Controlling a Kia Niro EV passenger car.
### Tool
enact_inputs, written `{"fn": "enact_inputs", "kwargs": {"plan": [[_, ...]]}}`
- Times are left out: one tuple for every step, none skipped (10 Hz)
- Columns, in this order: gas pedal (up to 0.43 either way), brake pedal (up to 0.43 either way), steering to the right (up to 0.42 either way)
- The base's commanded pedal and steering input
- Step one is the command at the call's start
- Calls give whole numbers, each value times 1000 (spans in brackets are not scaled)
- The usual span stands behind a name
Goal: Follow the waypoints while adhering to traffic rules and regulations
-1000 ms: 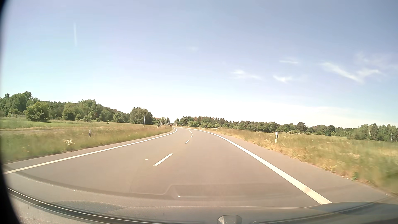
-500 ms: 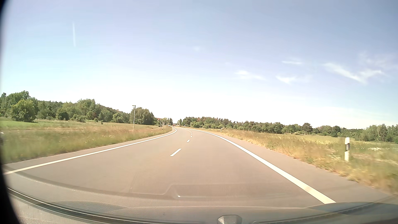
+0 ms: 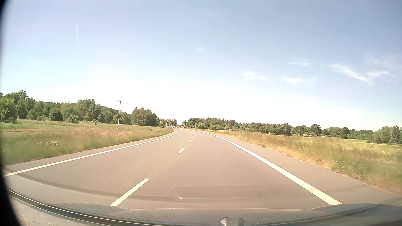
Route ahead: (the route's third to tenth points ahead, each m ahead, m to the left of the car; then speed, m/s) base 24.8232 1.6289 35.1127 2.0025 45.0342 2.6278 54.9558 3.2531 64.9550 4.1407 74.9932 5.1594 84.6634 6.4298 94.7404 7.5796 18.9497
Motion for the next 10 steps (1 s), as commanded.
{"fn": "enact_inputs", "kwargs": {"plan": [[87, 24, -5], [87, 24, -5], [87, 24, -4], [87, 24, -5], [87, 18, -5], [87, 24, -5], [87, 24, -5], [87, 24, -5], [87, 24, -5], [87, 24, -5]]}}
